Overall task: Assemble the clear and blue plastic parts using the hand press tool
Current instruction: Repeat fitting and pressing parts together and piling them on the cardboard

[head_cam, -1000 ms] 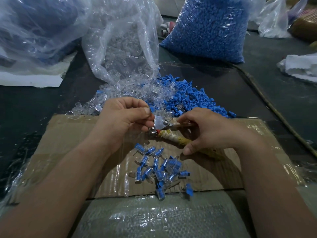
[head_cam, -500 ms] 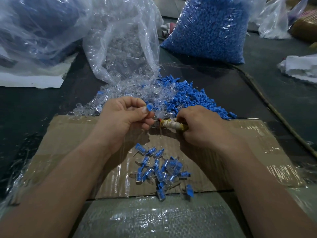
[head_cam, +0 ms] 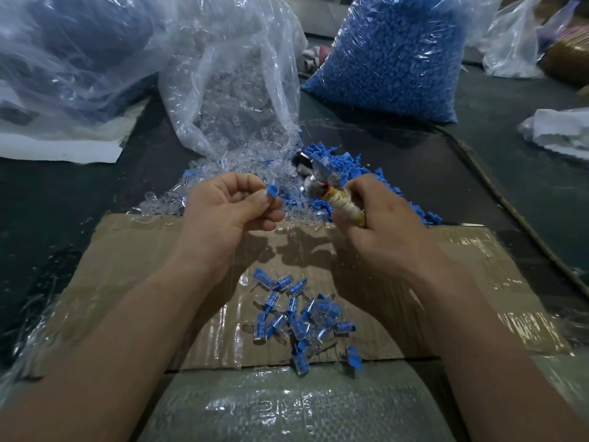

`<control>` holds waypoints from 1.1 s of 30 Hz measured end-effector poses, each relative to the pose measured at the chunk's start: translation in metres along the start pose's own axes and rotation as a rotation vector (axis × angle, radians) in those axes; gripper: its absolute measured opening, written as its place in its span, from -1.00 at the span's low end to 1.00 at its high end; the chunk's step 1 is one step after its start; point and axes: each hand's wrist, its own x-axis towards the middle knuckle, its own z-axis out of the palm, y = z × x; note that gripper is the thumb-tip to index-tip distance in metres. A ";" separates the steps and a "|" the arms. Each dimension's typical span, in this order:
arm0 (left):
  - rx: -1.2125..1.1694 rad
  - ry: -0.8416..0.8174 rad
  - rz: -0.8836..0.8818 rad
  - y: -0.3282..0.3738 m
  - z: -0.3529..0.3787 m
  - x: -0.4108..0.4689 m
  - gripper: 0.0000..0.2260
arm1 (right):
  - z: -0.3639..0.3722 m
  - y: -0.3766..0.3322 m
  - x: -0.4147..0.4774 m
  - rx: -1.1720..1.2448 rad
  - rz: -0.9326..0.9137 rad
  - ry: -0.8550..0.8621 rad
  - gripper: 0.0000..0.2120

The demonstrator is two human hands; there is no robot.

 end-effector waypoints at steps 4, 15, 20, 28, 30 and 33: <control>0.023 0.009 0.047 -0.002 0.000 0.000 -0.87 | 0.005 -0.005 -0.001 -0.023 -0.058 -0.063 -0.83; 0.082 0.016 0.071 0.001 0.004 -0.002 -0.84 | 0.008 -0.003 0.000 -0.057 -0.055 -0.124 -0.79; 0.104 0.020 0.072 0.002 0.004 -0.003 -0.85 | 0.008 -0.003 0.000 -0.073 -0.058 -0.130 -0.78; 0.258 0.088 0.129 0.002 0.008 -0.006 -0.81 | 0.009 -0.008 0.002 -0.118 -0.065 -0.118 -0.81; 0.321 0.100 0.163 0.002 0.009 -0.007 -0.80 | 0.009 -0.009 0.002 -0.101 -0.057 -0.109 -0.82; 0.359 0.109 0.182 0.002 0.010 -0.008 -0.82 | 0.009 -0.011 0.003 -0.103 -0.042 -0.114 -0.81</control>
